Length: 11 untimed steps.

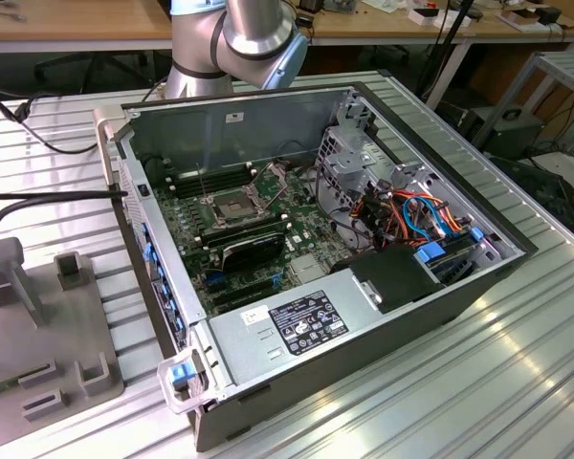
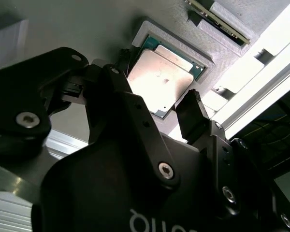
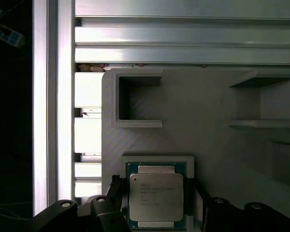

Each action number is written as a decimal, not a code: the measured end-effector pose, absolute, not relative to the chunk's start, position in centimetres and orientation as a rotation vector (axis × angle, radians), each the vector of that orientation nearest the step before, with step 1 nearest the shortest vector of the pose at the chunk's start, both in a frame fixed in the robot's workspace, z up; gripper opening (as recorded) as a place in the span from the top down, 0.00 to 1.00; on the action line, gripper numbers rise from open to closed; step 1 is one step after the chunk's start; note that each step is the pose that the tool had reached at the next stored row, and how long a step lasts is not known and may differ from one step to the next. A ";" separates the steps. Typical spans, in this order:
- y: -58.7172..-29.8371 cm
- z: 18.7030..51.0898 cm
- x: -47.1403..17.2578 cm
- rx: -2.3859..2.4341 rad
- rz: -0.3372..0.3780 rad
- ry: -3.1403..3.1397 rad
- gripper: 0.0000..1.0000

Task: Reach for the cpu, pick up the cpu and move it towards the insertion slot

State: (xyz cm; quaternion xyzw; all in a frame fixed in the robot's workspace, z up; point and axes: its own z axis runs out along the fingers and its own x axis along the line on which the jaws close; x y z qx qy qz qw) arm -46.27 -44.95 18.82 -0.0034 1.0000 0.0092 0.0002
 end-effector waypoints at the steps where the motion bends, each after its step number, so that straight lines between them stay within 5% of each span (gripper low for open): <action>1: -45.0 18.8 -46.3 -0.011 0.029 3.141 0.34; 11: -45.0 18.8 -46.3 -0.011 0.029 3.141 0.43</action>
